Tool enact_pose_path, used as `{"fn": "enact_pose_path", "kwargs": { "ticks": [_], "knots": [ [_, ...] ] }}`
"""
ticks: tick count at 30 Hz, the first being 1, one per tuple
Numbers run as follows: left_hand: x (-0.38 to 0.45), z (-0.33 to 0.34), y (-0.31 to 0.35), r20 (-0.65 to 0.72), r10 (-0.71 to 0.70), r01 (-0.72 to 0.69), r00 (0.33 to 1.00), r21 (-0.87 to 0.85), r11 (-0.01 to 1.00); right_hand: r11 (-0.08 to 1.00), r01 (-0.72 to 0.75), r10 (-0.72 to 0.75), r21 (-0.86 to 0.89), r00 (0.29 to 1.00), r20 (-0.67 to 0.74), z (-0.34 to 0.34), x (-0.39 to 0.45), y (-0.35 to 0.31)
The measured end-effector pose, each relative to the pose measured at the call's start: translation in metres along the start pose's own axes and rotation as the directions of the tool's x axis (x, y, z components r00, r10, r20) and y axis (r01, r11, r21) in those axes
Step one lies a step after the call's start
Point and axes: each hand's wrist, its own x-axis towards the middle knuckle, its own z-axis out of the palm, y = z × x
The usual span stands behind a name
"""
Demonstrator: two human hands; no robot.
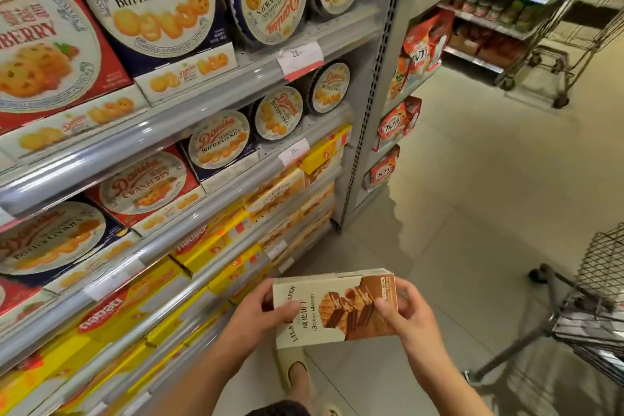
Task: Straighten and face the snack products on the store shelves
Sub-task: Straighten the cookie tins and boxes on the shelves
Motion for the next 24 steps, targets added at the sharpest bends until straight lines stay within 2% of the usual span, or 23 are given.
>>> {"fn": "enact_pose_path", "kwargs": {
  "ticks": [4, 9, 15, 20, 22, 24],
  "knots": [
    [0.048, -0.001, 0.030, 0.082, 0.034, -0.033, 0.996, -0.019, 0.999, 1.000, 0.014, -0.014, -0.007, 0.999, -0.039, -0.008, 0.037, -0.024],
    [0.101, -0.012, 0.063, 0.093, 0.109, -0.106, 0.990, -0.041, 0.994, 0.997, 0.034, -0.038, -0.066, 0.997, -0.062, 0.002, 0.091, -0.066],
    [0.134, -0.034, 0.082, 0.002, 0.145, -0.144, 0.989, -0.100, 0.984, 0.994, 0.010, -0.008, -0.112, 1.000, 0.018, 0.021, 0.149, -0.092],
    [0.148, -0.047, 0.083, -0.161, 0.121, -0.135, 0.980, -0.080, 0.988, 0.982, -0.071, 0.086, -0.173, 0.993, 0.084, 0.040, 0.200, -0.100],
    [0.153, -0.051, 0.079, -0.221, 0.068, -0.098, 0.973, -0.130, 0.987, 0.985, -0.117, 0.130, -0.128, 0.987, 0.094, 0.045, 0.230, -0.103],
    [0.154, -0.052, 0.079, -0.256, 0.033, -0.089, 0.966, -0.211, 0.973, 0.968, -0.245, 0.239, 0.046, 0.964, 0.114, 0.048, 0.267, -0.104]
  ]
}}
